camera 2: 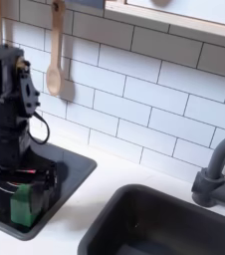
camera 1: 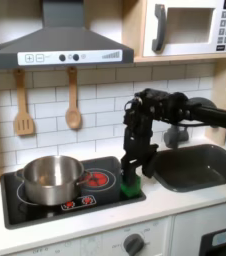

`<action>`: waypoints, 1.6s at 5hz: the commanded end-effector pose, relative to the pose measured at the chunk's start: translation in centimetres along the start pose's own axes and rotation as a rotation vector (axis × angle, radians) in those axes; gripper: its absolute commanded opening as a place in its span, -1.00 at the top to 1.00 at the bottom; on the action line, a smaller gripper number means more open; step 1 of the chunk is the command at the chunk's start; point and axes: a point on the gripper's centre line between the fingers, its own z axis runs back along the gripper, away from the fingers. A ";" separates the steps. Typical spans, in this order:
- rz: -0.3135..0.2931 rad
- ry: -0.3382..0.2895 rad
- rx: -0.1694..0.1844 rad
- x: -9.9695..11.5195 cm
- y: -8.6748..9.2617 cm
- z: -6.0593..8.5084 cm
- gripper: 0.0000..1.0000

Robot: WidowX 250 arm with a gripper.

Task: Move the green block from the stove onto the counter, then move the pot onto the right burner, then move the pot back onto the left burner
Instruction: 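Move the green block from the stove onto the counter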

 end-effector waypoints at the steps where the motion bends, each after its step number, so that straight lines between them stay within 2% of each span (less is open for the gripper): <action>1: -0.004 0.001 0.012 0.6 -1.4 -0.8 -1.00; 2: 0.020 0.006 0.011 1.1 -1.0 -0.9 -1.00; 4: 0.029 -0.002 0.013 2.2 -0.1 -0.5 -1.00; 5: 0.044 0.012 0.024 2.3 0.8 -0.8 -1.00; 8: 0.032 0.023 0.032 1.9 0.6 -1.2 -1.00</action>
